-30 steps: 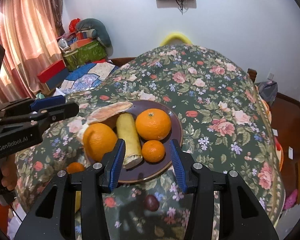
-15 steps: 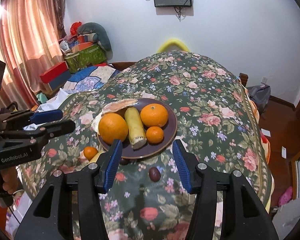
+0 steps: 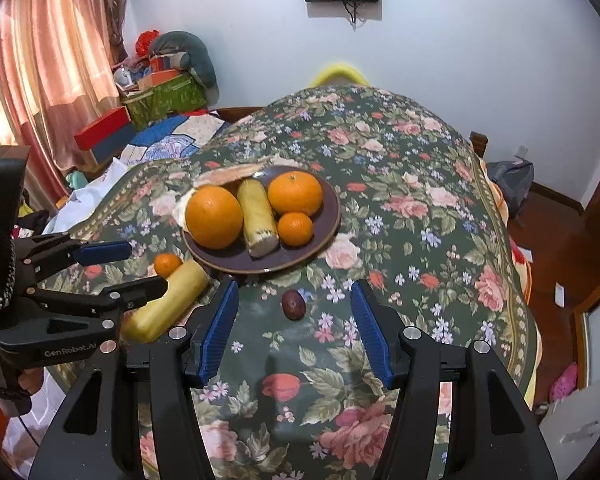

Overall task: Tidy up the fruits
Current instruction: 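Open both grippers and reach the left toward a yellow corn cob while the right reaches a dark plum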

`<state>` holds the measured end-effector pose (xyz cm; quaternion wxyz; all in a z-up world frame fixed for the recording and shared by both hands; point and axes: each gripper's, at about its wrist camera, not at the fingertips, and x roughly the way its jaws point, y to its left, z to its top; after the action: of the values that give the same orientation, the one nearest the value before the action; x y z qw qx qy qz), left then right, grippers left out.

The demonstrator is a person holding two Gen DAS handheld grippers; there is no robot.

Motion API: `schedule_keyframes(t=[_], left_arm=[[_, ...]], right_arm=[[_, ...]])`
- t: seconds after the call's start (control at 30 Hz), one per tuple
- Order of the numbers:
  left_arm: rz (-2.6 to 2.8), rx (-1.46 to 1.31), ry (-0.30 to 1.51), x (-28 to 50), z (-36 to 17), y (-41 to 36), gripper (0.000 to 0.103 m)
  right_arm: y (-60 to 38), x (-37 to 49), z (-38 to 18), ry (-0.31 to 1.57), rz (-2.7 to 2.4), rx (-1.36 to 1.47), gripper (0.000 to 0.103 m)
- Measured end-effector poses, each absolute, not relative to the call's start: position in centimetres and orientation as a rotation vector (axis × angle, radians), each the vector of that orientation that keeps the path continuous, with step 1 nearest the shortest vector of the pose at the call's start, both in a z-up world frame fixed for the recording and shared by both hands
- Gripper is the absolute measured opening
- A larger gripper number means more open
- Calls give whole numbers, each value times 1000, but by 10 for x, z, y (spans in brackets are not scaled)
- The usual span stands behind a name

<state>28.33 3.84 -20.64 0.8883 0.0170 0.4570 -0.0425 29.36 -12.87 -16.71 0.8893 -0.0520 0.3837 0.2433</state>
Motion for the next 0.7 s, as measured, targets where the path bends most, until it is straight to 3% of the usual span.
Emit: schedule_keyframes(t=[0.27, 0.37, 0.7], left_arm=[[-99, 15, 1015, 294, -233, 36, 46], [-108, -2, 1042, 297, -241, 38, 36], [-116, 25, 1038, 306, -245, 32, 37]], right_arm=[[-128, 302, -190, 850, 510, -92, 55], [-125, 306, -200, 868, 516, -96, 55], [-118, 315, -222, 905, 542, -102, 55]])
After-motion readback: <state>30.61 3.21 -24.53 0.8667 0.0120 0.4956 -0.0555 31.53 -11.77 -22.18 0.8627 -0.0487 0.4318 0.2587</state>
